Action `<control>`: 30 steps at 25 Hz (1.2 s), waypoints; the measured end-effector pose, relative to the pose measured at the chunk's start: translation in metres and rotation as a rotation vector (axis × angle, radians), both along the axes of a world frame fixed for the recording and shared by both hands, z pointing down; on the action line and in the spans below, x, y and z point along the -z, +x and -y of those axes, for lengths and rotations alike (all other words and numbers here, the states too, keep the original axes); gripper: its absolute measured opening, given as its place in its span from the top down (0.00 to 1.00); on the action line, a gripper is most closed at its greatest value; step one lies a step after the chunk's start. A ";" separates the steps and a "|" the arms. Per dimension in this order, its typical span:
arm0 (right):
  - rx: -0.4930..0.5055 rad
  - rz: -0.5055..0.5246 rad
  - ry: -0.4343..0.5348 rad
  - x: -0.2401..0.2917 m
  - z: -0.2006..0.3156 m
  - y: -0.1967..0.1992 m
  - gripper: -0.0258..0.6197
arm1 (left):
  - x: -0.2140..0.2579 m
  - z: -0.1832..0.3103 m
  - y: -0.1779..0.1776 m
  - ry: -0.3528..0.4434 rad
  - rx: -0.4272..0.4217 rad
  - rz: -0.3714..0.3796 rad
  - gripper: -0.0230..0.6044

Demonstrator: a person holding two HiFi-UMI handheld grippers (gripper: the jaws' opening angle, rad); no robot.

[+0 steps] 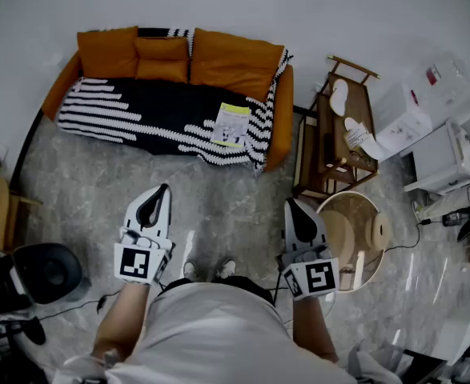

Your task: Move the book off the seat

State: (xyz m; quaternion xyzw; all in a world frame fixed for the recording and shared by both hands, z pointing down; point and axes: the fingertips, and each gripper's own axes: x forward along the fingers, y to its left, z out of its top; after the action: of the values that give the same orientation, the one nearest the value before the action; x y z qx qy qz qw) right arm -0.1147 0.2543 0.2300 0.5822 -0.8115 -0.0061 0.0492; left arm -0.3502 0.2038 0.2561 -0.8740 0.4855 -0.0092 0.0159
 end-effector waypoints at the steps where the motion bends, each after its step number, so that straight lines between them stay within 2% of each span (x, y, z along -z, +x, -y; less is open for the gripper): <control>1: 0.002 0.000 -0.007 -0.002 -0.001 0.005 0.93 | -0.002 -0.001 0.004 -0.018 0.012 0.006 0.94; 3: 0.013 0.014 -0.019 -0.006 -0.003 0.014 0.93 | -0.005 -0.003 0.011 -0.044 0.030 0.014 0.94; 8: 0.065 0.133 -0.031 -0.023 0.002 0.033 0.93 | -0.011 -0.009 0.021 -0.059 0.050 0.020 0.94; 12: 0.067 0.124 -0.066 -0.046 0.021 0.046 0.93 | -0.025 -0.012 0.011 -0.103 0.113 0.057 0.94; 16: 0.089 0.124 -0.096 -0.053 0.040 0.041 0.93 | -0.045 0.000 -0.001 -0.182 0.129 0.082 0.94; 19: 0.099 0.107 -0.131 -0.065 0.073 0.038 0.93 | -0.056 0.038 0.004 -0.203 0.127 0.062 0.94; 23: 0.076 0.081 -0.154 -0.067 0.115 0.042 0.93 | -0.065 0.099 0.023 -0.190 0.080 -0.010 0.94; 27: 0.038 0.038 -0.157 -0.047 0.184 0.043 0.93 | -0.055 0.187 0.031 -0.156 0.022 -0.049 0.94; 30: 0.010 0.000 -0.147 -0.025 0.236 0.043 0.93 | -0.051 0.252 0.036 -0.161 -0.026 -0.077 0.94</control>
State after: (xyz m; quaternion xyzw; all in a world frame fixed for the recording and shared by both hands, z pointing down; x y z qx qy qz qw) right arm -0.0719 0.0182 0.2554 0.5730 -0.8126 0.0534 0.0919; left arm -0.3144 -0.0485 0.3071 -0.8784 0.4721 -0.0144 -0.0729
